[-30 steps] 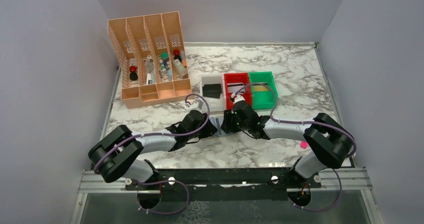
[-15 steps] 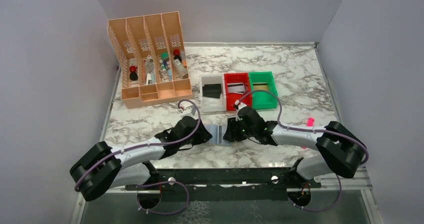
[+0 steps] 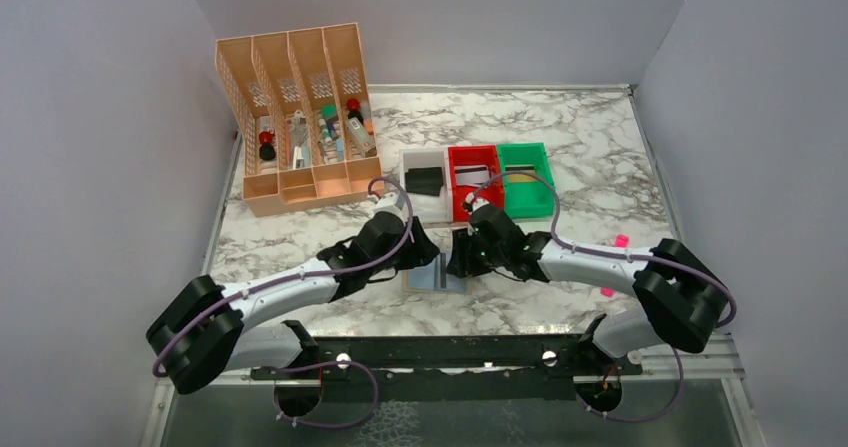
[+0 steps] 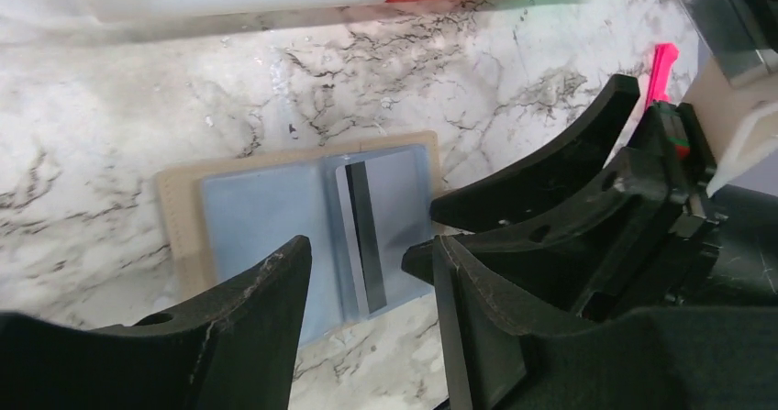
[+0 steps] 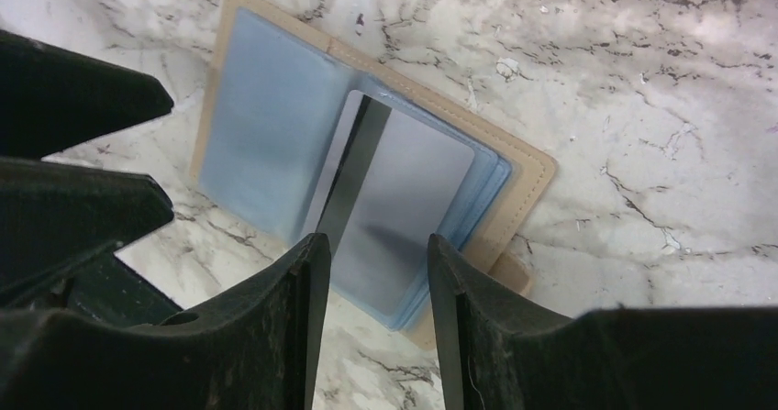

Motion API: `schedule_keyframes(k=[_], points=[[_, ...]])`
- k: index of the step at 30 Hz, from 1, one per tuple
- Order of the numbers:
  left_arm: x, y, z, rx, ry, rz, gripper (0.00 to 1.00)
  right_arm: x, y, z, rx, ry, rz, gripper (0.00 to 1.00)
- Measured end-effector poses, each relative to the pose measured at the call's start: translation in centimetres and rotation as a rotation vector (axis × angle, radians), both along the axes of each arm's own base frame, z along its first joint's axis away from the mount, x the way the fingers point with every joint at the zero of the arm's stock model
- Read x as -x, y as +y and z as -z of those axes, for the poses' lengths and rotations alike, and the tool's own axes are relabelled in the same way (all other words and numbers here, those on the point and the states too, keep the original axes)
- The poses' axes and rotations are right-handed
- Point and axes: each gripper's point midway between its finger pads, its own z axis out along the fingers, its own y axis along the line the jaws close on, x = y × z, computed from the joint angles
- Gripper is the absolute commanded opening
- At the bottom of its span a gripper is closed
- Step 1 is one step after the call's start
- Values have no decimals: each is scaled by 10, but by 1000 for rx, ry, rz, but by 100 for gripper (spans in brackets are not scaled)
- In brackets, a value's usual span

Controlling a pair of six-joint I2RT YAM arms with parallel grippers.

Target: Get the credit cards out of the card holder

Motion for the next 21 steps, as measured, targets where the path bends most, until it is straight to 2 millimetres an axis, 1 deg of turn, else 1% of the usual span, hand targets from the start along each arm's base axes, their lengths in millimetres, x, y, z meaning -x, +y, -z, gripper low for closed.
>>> schedule_keyframes(k=[2, 4, 9, 11, 15, 19, 21], points=[[-3, -9, 4, 8, 6, 20, 53, -1, -1, 8, 19, 14, 15, 44], [-2, -13, 18, -4, 32, 34, 53, -2, -3, 16, 34, 32, 37, 44], [5, -17, 45, -11, 86, 54, 52, -8, 0, 17, 8, 20, 77, 41], [8, -18, 52, -13, 104, 61, 50, -8, 1, 18, -11, 17, 87, 40], [9, -23, 55, 4, 110, 68, 45, -9, 3, 19, -43, 9, 102, 39], [12, -23, 58, 27, 118, 59, 37, -9, 3, 19, -57, 6, 111, 39], [14, -23, 59, 40, 122, 53, 35, -9, 3, 19, -61, 6, 114, 39]])
